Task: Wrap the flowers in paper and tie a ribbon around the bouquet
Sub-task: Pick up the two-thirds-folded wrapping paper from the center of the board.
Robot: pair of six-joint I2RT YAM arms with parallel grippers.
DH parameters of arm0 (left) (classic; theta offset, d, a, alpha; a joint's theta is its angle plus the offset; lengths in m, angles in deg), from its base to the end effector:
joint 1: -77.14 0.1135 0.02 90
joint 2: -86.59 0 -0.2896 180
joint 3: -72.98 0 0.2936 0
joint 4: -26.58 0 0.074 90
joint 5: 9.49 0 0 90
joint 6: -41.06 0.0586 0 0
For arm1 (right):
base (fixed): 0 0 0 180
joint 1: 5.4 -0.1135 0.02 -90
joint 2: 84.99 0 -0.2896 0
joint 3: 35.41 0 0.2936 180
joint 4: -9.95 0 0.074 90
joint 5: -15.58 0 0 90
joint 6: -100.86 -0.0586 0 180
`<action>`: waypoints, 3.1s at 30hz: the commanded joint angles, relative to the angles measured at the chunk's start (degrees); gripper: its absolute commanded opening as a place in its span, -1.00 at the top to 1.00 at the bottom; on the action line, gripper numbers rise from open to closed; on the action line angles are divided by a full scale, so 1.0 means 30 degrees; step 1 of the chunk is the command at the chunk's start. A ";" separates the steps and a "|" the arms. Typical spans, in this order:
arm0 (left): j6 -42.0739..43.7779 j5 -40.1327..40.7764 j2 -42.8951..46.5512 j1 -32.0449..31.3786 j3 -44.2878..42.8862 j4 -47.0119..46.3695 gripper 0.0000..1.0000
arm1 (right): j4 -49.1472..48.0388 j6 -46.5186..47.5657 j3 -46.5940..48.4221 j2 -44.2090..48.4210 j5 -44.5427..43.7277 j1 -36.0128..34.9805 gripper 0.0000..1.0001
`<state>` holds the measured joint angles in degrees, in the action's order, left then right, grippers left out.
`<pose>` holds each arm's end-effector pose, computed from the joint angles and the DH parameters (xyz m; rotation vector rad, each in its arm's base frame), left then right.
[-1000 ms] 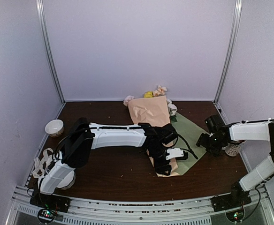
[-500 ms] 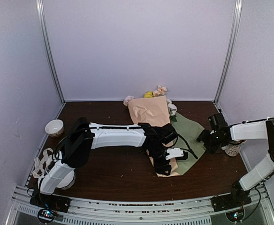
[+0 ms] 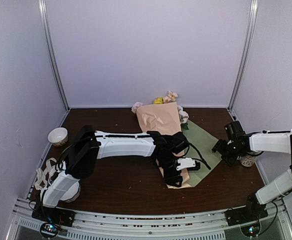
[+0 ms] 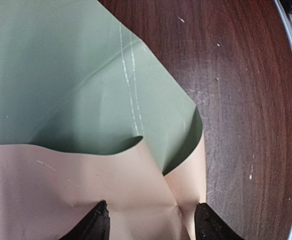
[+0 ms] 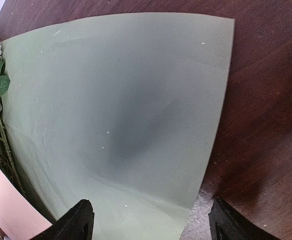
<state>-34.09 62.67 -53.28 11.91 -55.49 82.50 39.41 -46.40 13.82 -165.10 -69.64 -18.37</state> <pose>0.2264 -0.5335 0.1224 1.8988 2.1205 -0.6469 0.2793 0.0693 0.1331 0.9976 2.5310 0.5072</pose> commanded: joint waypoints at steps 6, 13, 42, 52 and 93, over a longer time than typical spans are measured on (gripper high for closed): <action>-0.0146 0.0148 0.0114 0.0211 0.0484 0.0039 -0.22 | -0.0571 -0.1125 -0.0369 -0.0498 0.0345 0.0252 -0.84; -0.0205 0.0178 0.0150 0.0213 0.0553 -0.0053 -0.22 | -0.2261 -0.1202 -0.0081 -0.2087 0.1896 0.0254 -0.61; -0.0236 -0.0014 0.0160 0.0271 0.0611 -0.0123 -0.22 | -0.1035 -0.0052 -0.1429 0.1593 0.2234 0.0249 -0.17; -0.0290 0.0045 0.0188 0.0269 0.0688 -0.0144 -0.22 | -0.0574 -0.0057 -0.1414 0.1217 0.2224 0.0653 -0.76; -0.0090 -0.0232 0.0145 0.0328 0.0691 -0.0211 -0.22 | -0.1351 0.7368 0.5211 -0.0005 0.0780 -0.4419 1.00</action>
<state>-34.53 62.21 -52.96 12.17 -54.66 81.49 34.12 -31.95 23.50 -165.91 -63.78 -25.98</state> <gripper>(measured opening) 0.610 0.011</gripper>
